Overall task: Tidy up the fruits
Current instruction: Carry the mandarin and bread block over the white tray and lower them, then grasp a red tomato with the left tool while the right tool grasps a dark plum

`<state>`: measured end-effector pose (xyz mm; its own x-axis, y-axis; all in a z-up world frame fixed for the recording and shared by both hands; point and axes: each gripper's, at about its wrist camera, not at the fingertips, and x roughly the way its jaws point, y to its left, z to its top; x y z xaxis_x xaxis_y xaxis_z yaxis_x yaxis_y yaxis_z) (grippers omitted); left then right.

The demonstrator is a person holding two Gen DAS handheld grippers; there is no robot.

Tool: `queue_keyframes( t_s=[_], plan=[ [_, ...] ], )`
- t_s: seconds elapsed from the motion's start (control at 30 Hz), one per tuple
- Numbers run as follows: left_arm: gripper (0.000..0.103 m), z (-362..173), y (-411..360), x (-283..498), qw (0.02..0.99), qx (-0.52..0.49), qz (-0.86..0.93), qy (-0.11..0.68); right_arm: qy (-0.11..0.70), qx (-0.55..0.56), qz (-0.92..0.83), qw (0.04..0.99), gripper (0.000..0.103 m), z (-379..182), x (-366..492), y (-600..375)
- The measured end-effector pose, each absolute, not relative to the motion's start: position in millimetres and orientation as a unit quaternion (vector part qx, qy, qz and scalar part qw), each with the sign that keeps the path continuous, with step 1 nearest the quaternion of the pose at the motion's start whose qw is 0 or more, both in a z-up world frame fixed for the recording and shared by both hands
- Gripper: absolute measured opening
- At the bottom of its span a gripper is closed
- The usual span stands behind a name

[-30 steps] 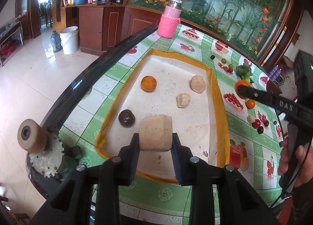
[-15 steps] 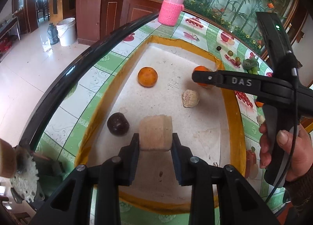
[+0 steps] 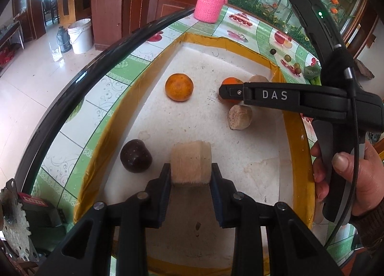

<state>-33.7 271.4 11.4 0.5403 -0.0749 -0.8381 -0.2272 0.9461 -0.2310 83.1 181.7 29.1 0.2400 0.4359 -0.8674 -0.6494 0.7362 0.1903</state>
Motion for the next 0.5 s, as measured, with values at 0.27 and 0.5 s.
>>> queue_keyframes(
  t_s=[0.27, 0.5],
  plan=[
    [0.035, 12, 270, -34, 0.861, -0.155, 0.049, 0.482, 0.507, -0.119, 0.342, 0.782, 0.036, 31, 80, 182],
    [0.046, 19, 269, -43, 0.864, -0.148, 0.060, 0.477, 0.497, -0.128, 0.331, 0.792, 0.043, 40, 68, 173]
  ],
)
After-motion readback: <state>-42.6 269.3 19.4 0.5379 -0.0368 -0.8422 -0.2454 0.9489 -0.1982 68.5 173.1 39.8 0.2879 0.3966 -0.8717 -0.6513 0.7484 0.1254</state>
